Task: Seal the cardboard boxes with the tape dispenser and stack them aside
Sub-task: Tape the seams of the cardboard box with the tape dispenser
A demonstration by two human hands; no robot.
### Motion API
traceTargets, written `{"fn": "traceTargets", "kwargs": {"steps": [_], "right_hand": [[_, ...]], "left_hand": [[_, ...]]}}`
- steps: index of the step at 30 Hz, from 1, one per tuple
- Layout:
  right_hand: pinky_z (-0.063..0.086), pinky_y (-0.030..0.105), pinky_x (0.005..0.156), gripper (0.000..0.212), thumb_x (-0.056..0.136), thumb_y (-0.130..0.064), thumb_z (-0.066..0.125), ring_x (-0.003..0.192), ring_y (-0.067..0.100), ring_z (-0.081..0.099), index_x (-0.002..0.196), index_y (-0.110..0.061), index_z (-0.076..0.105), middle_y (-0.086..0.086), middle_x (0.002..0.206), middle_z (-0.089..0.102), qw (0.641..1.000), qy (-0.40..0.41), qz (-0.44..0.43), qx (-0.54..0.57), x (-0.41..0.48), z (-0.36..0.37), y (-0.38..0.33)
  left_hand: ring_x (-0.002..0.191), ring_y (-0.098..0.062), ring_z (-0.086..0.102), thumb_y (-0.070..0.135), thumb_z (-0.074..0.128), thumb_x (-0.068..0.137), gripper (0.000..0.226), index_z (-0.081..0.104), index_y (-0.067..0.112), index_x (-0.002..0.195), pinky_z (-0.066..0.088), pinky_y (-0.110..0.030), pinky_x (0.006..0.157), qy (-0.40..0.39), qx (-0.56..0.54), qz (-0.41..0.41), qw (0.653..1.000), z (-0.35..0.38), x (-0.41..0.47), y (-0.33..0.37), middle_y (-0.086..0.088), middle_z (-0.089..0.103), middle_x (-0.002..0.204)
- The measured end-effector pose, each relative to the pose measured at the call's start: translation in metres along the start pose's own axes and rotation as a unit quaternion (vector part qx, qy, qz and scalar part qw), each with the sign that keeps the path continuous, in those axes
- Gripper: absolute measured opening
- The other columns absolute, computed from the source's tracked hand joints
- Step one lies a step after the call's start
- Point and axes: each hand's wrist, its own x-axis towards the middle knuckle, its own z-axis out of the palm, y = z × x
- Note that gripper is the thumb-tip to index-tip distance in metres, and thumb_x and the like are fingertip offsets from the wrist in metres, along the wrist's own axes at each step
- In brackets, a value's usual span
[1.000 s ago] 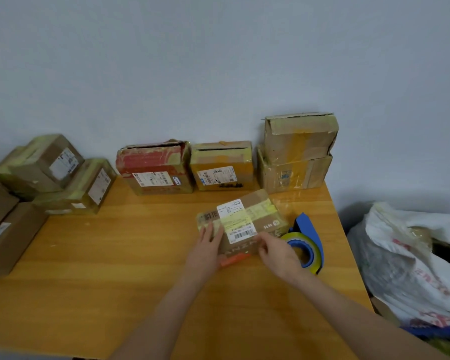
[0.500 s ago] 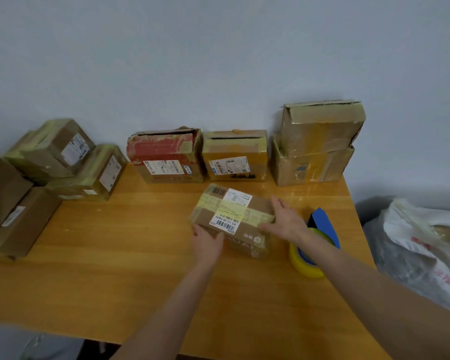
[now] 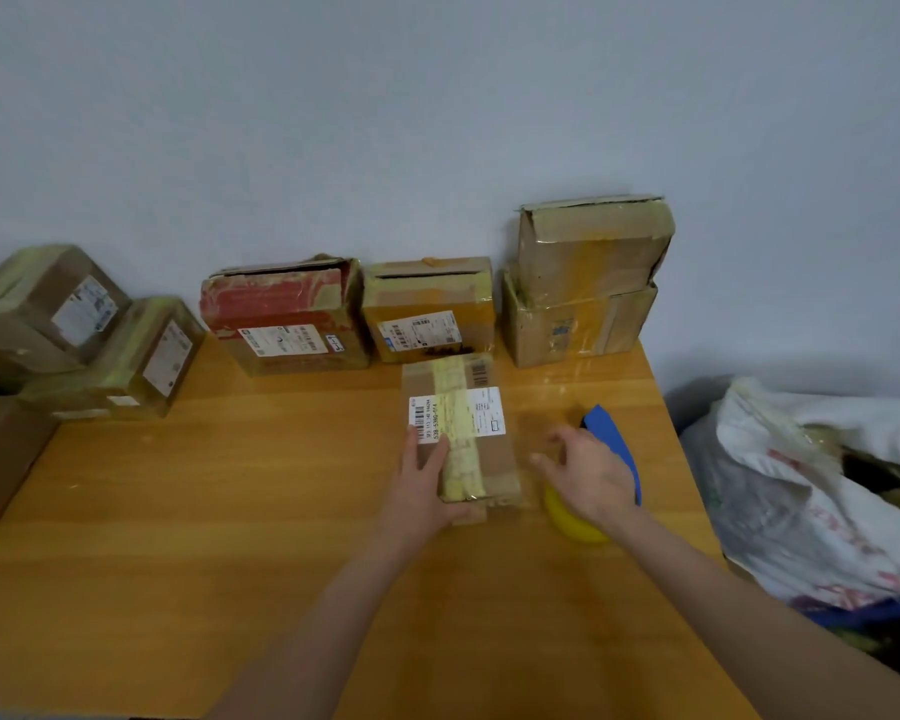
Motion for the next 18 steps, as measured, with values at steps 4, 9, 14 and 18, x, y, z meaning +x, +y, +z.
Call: {"fn": "traceTargets", "kwargs": {"steps": [4,9,14,18], "right_hand": [[0.048,0.04,0.083,0.063,0.088,-0.049,0.064,0.114,0.029,0.054,0.137,-0.014,0.043,0.01,0.135,0.046,0.988,0.013,0.147,0.042,0.007,-0.024,0.057],[0.04,0.036,0.058,0.037,0.085,-0.036,0.074,0.06,0.024,0.051,0.081,-0.003,0.057,0.01,0.065,0.052,0.956,-0.125,0.215,0.157,0.014,-0.003,0.086],[0.036,0.028,0.045,0.03,0.084,-0.022,0.073,0.048,0.018,0.046,0.069,-0.017,0.047,0.005,0.056,0.046,0.961,-0.14,0.182,0.155,0.02,0.004,0.077],[0.03,0.028,0.042,0.035,0.082,-0.013,0.074,0.044,0.016,0.041,0.066,-0.012,0.043,0.003,0.055,0.042,0.95,-0.148,0.188,0.199,0.026,0.007,0.058]], "left_hand": [[0.147,-0.026,0.006,0.049,0.075,0.075,0.102,0.01,0.035,0.153,0.026,-0.045,0.116,-0.012,0.012,0.009,1.0,-0.003,-0.001,-0.004,0.002,-0.021,0.159],[0.146,-0.021,0.014,0.039,0.075,0.079,0.089,0.021,0.041,0.149,0.033,-0.038,0.114,-0.029,0.024,0.034,0.999,-0.01,-0.002,-0.007,0.005,-0.016,0.16],[0.145,-0.015,0.015,0.038,0.076,0.079,0.086,0.025,0.044,0.147,0.032,-0.033,0.111,-0.022,0.006,0.042,0.999,-0.012,-0.005,-0.01,0.009,-0.014,0.16],[0.147,-0.015,0.011,0.038,0.076,0.079,0.086,0.024,0.046,0.146,0.032,-0.034,0.111,-0.034,0.021,0.041,0.998,-0.016,-0.005,-0.009,0.01,-0.015,0.16]]}}
